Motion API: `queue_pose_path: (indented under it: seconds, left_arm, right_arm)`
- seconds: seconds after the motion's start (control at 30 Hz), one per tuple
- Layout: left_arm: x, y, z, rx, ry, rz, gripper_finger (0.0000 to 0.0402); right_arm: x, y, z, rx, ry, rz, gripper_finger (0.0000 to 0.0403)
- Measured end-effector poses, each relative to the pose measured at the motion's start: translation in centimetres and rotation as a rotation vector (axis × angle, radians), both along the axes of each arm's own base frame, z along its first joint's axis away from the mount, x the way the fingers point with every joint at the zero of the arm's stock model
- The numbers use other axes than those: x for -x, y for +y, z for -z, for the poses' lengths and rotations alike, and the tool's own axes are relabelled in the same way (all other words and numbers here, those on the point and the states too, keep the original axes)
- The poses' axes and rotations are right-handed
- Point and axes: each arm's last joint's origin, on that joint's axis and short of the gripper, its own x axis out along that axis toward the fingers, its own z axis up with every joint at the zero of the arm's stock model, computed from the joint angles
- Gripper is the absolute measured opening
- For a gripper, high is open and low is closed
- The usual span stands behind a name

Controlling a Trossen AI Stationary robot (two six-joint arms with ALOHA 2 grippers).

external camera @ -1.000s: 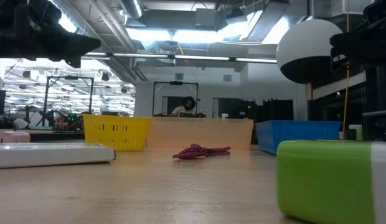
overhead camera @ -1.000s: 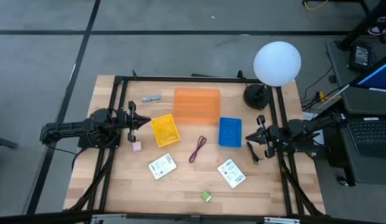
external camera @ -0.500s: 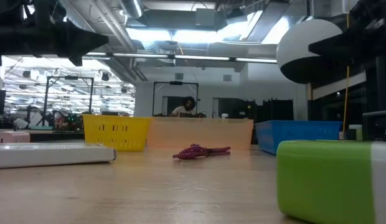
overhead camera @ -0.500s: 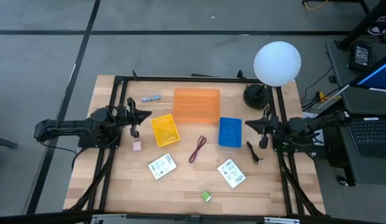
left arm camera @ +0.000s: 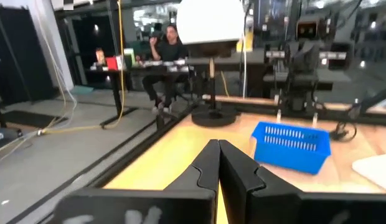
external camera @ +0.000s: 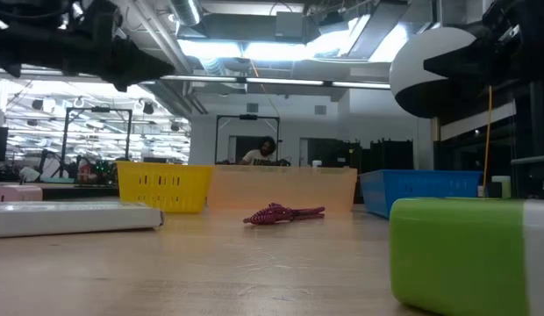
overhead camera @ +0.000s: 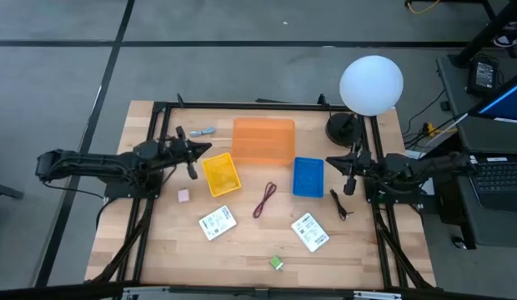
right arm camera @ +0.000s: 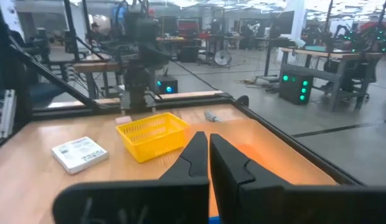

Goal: Pick and place items into bin
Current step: Put the white charger adapter into the yellow bin

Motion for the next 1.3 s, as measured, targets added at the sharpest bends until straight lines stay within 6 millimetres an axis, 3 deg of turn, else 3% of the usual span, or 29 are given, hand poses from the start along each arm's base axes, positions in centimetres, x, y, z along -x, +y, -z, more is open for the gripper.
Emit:
queue_pose_path:
  seconds: [0.23, 0.37, 0.7, 0.93, 1.3]
  left_arm:
    - [-1.7, 0.2, -0.3, -0.006, 0.086, 0.001, 0.0003]
    - [-2.8, 0.4, -1.1, -0.034, 0.114, 0.002, 0.0003]
    - [-4.9, 0.6, -1.2, -0.129, 0.230, 0.022, 0.0004]
    - [-6.0, 0.6, -2.5, -0.113, 0.283, 0.091, 0.0004]
    - [-6.6, 1.5, -4.2, -0.027, 0.414, 0.051, 0.0004]
  right_arm:
    - [-0.8, -0.3, -1.6, 0.004, -0.011, -0.064, 0.0000]
    - [-1.3, -0.7, -2.7, 0.049, 0.072, -0.028, 0.0000]
    - [-2.5, -1.2, -1.8, 0.146, 0.226, 0.002, 0.0000]
    - [-2.7, -1.0, -2.2, 0.145, 0.176, -0.189, 0.0000]
    - [-3.8, -1.7, -5.0, 0.115, 0.218, -0.145, 0.0000]
